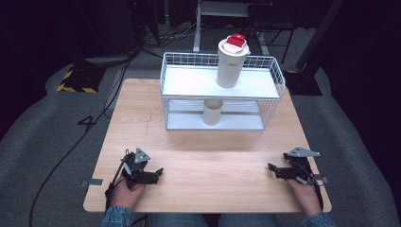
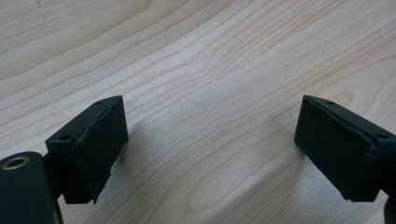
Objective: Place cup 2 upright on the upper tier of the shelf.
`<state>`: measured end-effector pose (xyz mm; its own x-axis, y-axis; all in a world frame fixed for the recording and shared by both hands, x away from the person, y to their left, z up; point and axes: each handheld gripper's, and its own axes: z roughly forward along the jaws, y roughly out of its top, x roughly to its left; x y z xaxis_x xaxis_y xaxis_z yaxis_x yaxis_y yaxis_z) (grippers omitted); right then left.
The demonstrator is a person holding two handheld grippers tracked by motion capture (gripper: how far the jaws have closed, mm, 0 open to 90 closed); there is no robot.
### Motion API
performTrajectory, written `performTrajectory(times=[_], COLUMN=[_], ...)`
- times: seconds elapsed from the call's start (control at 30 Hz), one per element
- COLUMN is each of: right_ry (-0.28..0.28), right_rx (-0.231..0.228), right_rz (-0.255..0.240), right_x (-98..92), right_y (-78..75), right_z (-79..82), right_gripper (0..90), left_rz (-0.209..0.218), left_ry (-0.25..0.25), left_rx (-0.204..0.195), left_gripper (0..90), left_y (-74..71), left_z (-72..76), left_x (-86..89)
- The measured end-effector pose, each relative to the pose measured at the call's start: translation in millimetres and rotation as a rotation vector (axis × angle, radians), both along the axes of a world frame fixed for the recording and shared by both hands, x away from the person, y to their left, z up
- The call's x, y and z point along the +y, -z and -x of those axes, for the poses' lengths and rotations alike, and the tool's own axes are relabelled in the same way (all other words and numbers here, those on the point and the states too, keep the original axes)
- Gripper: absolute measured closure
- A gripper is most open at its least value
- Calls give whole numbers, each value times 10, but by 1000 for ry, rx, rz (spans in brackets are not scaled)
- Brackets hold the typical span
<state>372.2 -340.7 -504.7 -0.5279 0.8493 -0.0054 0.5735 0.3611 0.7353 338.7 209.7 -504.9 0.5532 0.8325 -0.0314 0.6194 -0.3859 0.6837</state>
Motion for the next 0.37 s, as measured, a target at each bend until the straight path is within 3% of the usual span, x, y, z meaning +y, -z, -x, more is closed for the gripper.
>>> performTrajectory(times=[0.37], right_ry=[35], right_rx=[8], right_rz=[8], right_x=[12], right_y=[3], right_z=[1], right_gripper=[97], left_rz=[-2], left_ry=[-2], left_rx=[-1], left_gripper=[103], left_y=[-2], left_z=[-7], left_x=[-2])
